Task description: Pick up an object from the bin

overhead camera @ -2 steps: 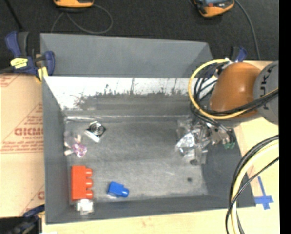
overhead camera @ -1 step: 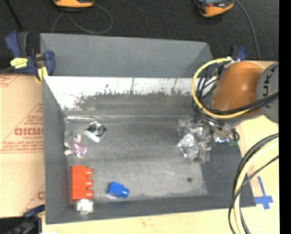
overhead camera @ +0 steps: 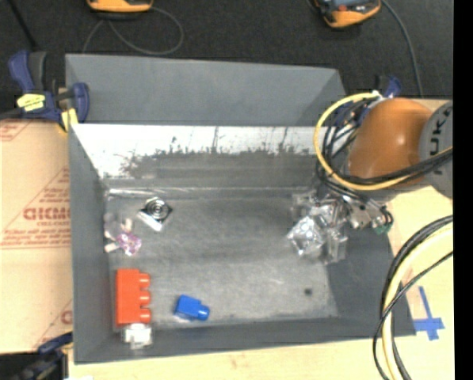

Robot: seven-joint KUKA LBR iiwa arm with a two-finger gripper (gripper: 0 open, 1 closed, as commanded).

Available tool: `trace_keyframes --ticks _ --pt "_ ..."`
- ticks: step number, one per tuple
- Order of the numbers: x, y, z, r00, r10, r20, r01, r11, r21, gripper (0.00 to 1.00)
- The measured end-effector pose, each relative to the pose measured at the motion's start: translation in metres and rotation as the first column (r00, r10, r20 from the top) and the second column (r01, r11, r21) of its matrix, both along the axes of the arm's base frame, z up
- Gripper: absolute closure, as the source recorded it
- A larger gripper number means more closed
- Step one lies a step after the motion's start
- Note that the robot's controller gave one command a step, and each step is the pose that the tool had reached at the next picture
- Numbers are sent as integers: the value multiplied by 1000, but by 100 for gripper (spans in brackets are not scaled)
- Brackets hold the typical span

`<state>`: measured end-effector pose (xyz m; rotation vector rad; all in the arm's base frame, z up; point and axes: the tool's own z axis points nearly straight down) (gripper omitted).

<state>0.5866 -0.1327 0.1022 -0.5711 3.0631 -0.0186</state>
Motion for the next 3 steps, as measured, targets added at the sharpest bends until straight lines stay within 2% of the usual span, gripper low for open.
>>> trace_keyframes --ticks 2,3 --pt "6 -2 0 995 97 10 -97 995 -4 0" --pt "6 -3 2 995 95 8 -95 995 -3 100"
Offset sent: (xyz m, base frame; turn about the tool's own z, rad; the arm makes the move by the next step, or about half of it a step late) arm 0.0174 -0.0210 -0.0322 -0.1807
